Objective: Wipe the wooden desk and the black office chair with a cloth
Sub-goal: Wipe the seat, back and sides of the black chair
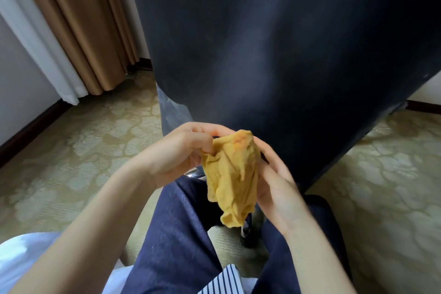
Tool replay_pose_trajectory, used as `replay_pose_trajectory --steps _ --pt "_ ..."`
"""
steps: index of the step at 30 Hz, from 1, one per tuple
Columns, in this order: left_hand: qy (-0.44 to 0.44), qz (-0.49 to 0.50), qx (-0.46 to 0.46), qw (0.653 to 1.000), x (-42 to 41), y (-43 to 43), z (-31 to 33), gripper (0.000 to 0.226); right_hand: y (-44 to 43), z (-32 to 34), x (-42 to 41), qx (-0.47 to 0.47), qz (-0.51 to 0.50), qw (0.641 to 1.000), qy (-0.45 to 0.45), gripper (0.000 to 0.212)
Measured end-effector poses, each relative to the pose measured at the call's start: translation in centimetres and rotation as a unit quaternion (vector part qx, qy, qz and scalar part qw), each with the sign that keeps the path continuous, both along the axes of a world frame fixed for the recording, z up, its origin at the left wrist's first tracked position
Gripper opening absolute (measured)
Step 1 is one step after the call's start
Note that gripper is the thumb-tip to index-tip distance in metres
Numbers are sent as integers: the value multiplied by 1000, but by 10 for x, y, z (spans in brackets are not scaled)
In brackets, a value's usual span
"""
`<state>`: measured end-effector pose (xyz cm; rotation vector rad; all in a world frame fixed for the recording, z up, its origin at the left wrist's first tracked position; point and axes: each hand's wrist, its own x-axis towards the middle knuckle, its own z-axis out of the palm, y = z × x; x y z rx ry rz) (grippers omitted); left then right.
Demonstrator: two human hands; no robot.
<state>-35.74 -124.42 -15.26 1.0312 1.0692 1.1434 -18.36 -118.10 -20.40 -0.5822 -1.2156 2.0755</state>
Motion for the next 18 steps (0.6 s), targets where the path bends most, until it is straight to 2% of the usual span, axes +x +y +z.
replay_pose_trajectory --steps 2,4,6,8,10,12,14,18 --pt "75 42 -19 996 -9 -1 -2 43 -3 -1 2 15 -34 999 -36 35" --pt "199 138 -34 970 -14 -1 -9 39 1 -3 5 75 -113 985 -110 30" --pt "253 242 -46 936 -10 -1 -19 40 7 -3 8 182 -214 936 -212 28" --pt "225 268 -60 935 6 -3 -30 39 10 -3 10 262 -279 886 -262 32" --pt "182 237 -65 952 25 -5 -42 37 11 -1 12 296 -311 867 -254 34" --pt "124 199 -62 970 43 -7 -52 36 12 -1 14 305 -306 872 -230 32" --pt "50 158 -35 986 56 -8 -60 35 10 0 14 298 -267 894 -202 30" --pt "-77 149 -29 985 68 -7 -76 36 4 -9 10 260 -214 919 -204 26"
